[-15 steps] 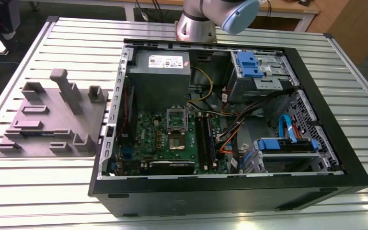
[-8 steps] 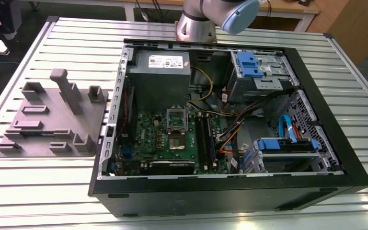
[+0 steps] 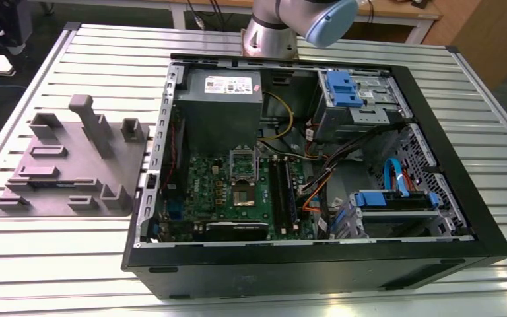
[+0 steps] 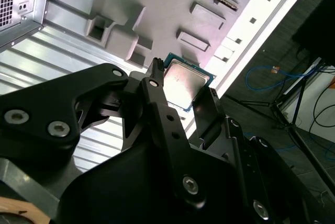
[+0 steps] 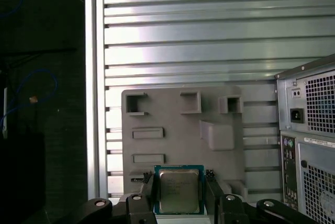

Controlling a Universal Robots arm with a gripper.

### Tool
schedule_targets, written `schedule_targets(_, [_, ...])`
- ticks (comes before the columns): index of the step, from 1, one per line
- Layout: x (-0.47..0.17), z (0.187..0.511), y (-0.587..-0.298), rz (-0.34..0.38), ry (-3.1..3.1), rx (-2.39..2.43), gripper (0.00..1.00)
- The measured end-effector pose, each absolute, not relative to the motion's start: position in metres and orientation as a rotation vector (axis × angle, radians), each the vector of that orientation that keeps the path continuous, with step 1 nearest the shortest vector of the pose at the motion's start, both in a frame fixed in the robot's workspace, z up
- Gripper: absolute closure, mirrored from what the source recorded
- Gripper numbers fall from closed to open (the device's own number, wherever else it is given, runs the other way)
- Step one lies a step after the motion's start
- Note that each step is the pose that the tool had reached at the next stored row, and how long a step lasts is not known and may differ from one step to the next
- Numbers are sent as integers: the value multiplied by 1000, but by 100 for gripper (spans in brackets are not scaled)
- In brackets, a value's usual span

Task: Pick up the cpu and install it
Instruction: 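Pick up the cpu and move it towards the insertion slot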

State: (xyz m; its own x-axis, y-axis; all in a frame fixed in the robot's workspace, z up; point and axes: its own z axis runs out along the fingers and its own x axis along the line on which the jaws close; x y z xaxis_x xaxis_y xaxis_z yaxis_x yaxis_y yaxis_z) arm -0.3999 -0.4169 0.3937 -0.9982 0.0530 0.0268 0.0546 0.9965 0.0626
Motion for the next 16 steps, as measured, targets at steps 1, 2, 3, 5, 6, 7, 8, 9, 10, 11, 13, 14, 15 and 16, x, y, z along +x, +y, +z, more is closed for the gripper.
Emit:
schedule_targets(1, [-400,394,-417,-99,-3114,-84,53])
schedule_targets(2, [-399,394,-417,-99,-3114,-84,53])
schedule_targets(3, [-399,394,-417,-99,-3114,-84,53])
schedule_targets(5, [-398,394,-417,-99,-3114,-84,53])
schedule_targets(6, [-398,394,-417,-99,-3114,-84,53])
schedule_targets(7, [-398,394,-417,-99,-3114,-84,53])
schedule_targets(8, [-398,394,-417,-99,-3114,-84,53])
schedule_targets(9, [-397,394,-417,-99,-3114,-84,53])
schedule_targets(10, [-397,394,-417,-99,-3114,-84,53])
schedule_targets(11, [-397,394,-417,-99,-3114,-84,53])
schedule_targets(13, [-396,394,-417,-99,-3114,-84,53])
schedule_targets(14, [-396,394,-417,-99,-3114,-84,53])
schedule_targets(15, [-396,394,-417,-99,-3114,-84,53])
schedule_targets(16, [-396,394,-417,-99,-3114,-84,53])
